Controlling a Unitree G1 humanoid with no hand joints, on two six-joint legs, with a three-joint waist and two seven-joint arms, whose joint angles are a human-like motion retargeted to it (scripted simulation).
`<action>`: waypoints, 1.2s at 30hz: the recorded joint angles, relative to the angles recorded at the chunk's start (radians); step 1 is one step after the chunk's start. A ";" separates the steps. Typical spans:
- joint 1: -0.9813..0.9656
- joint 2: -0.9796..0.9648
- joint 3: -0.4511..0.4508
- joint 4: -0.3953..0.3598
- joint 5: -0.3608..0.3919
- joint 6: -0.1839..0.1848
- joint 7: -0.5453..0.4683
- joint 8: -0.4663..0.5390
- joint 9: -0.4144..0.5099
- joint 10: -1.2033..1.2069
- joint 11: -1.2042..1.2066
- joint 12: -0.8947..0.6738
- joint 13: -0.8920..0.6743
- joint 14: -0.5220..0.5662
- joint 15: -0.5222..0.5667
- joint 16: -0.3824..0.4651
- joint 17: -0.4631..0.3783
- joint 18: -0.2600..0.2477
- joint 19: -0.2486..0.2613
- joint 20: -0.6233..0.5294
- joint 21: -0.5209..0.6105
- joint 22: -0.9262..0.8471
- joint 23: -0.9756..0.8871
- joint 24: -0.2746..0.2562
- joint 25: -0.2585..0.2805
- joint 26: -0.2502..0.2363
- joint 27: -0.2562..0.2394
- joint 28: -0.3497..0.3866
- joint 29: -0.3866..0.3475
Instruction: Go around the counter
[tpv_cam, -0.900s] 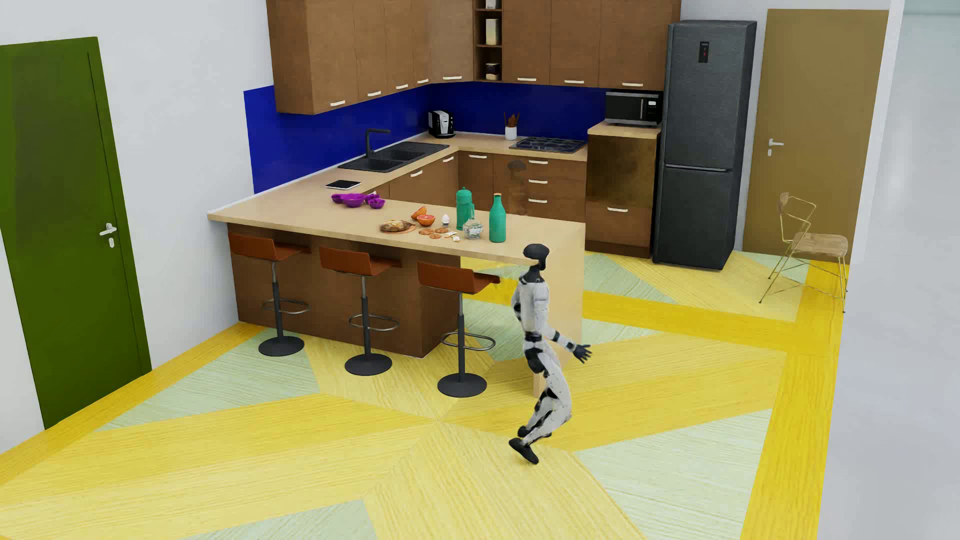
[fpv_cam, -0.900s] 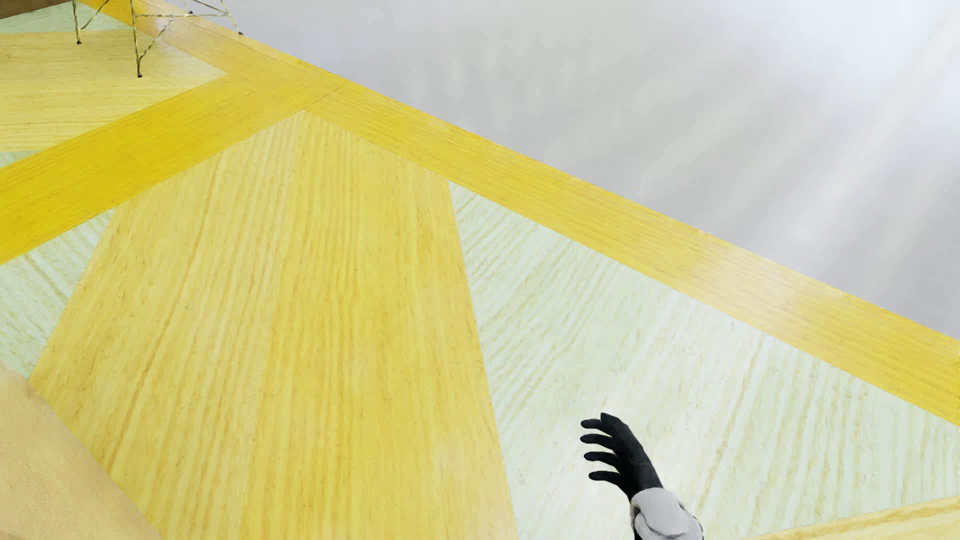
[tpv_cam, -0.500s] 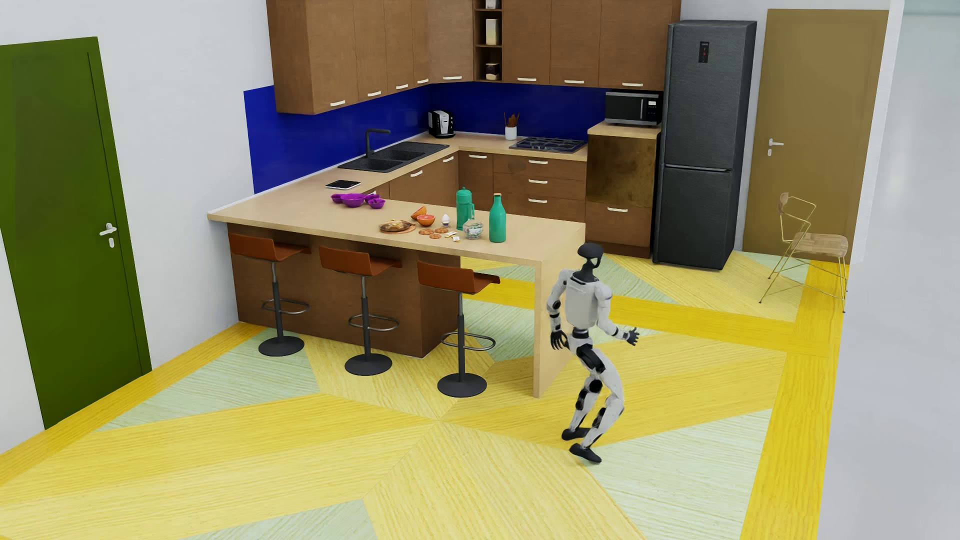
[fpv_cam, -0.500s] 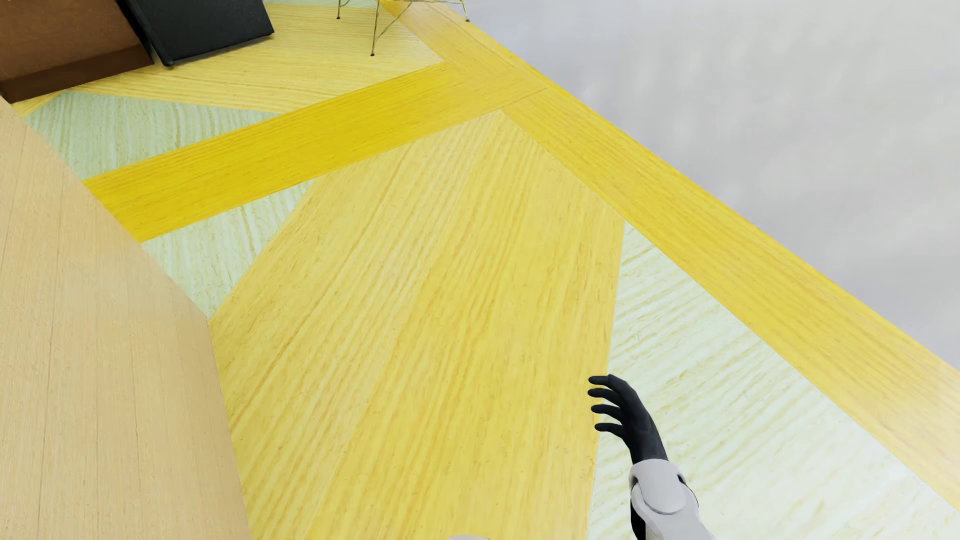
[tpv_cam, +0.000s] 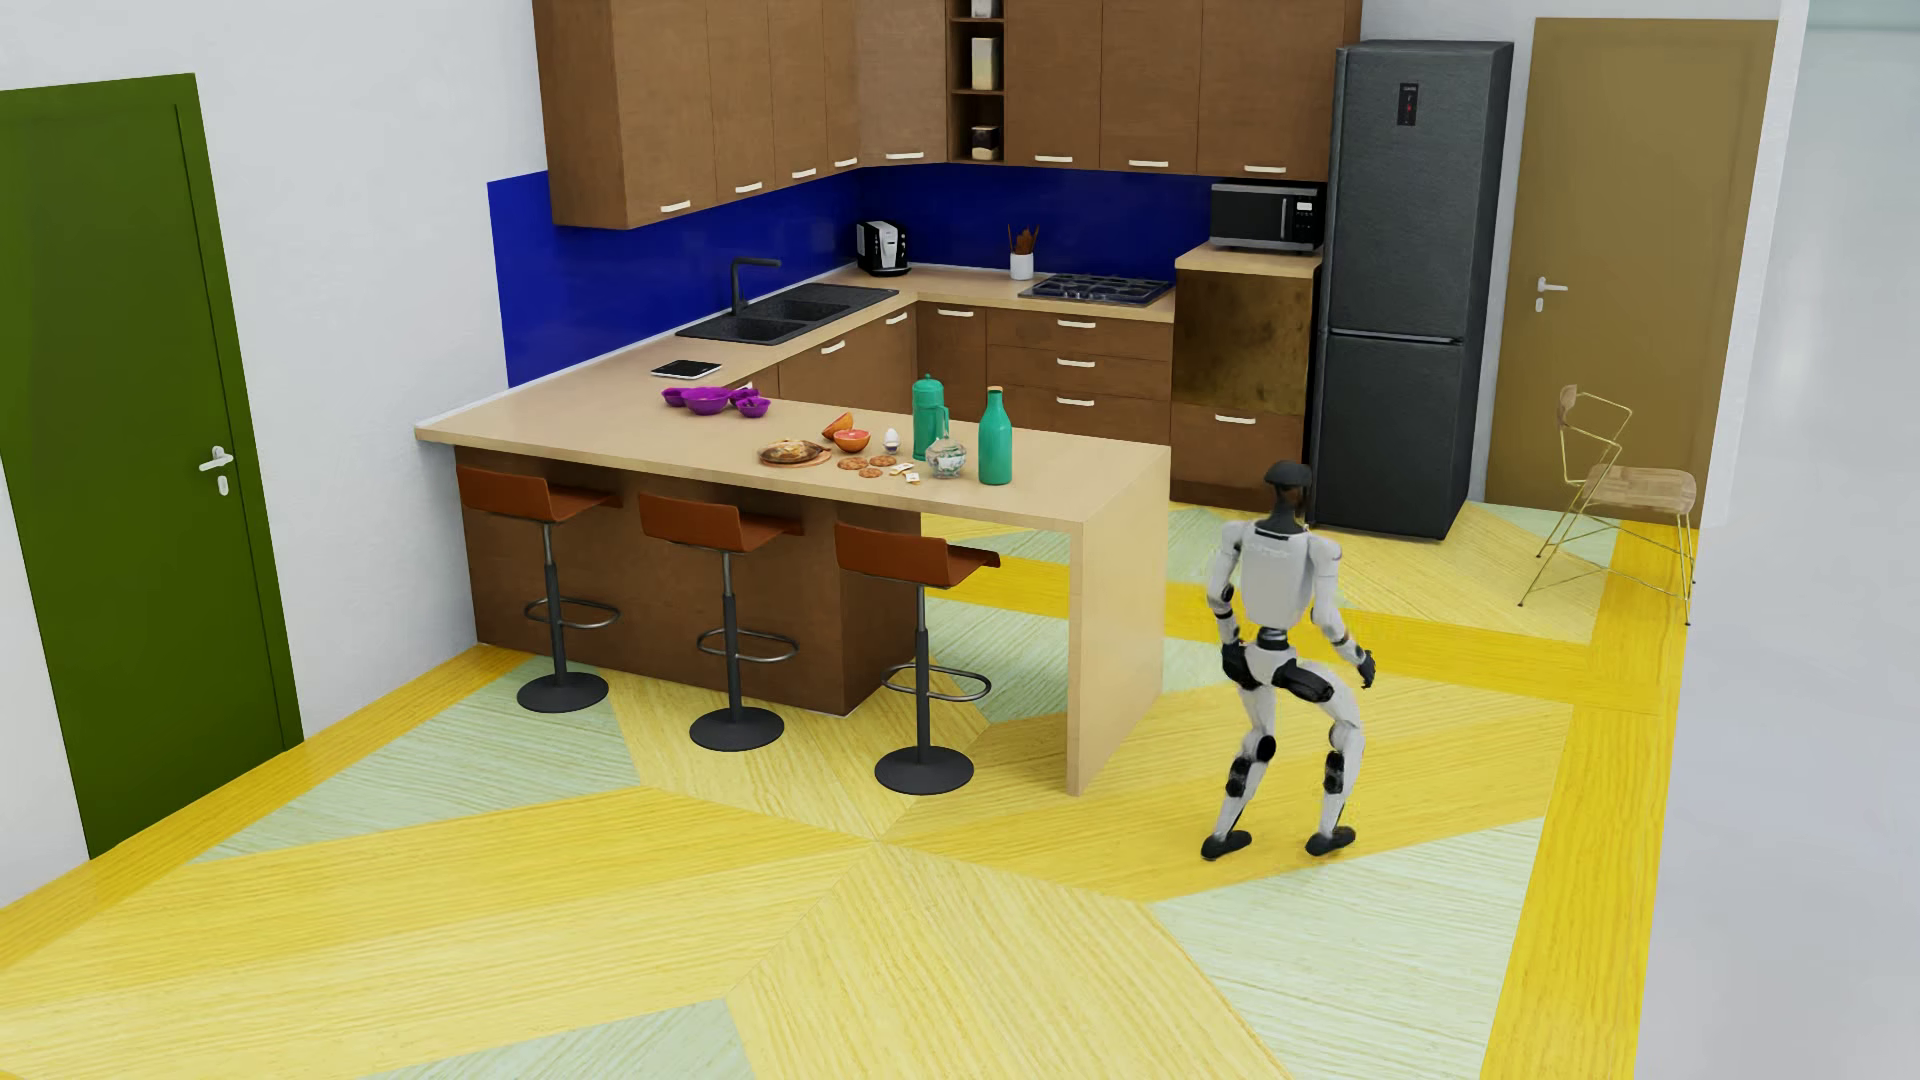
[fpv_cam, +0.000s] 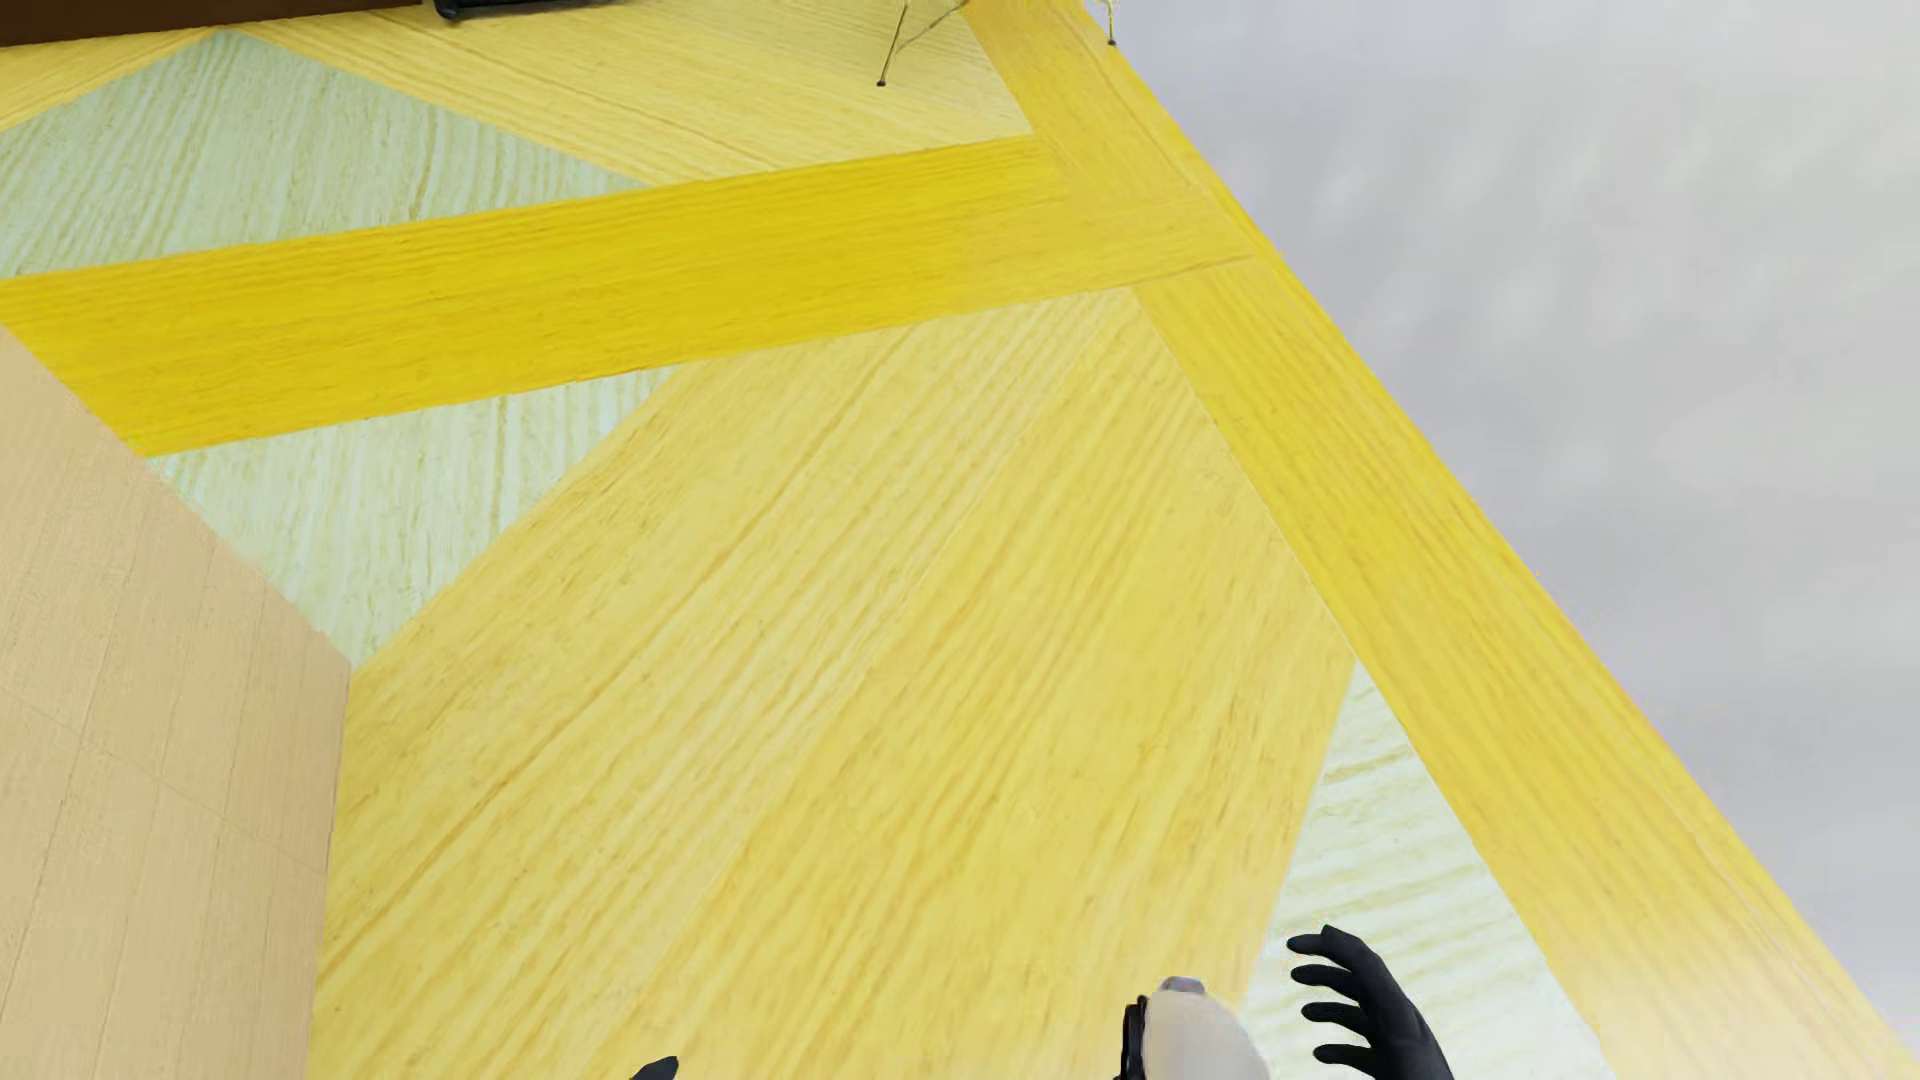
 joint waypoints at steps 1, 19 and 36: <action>-0.049 0.017 0.013 -0.015 -0.008 -0.027 -0.006 -0.022 0.003 0.181 -0.184 -0.025 0.010 0.078 0.050 -0.025 -0.036 -0.014 -0.011 0.046 -0.020 -0.053 0.067 -0.006 -0.013 0.001 0.001 0.005 0.029; -0.241 0.270 0.147 0.133 -0.062 0.075 0.064 -0.141 0.004 0.248 -0.258 0.035 -0.113 0.159 -0.024 0.042 -0.039 0.004 -0.133 0.107 0.010 -0.018 0.006 0.044 0.094 -0.055 0.014 -0.145 -0.053; 0.076 0.040 -0.036 0.014 0.020 -0.069 -0.038 -0.006 -0.005 -0.069 -0.026 -0.031 0.038 -0.022 -0.050 0.006 0.012 -0.034 0.006 0.025 -0.020 0.003 0.019 0.011 -0.030 0.046 -0.043 0.028 0.102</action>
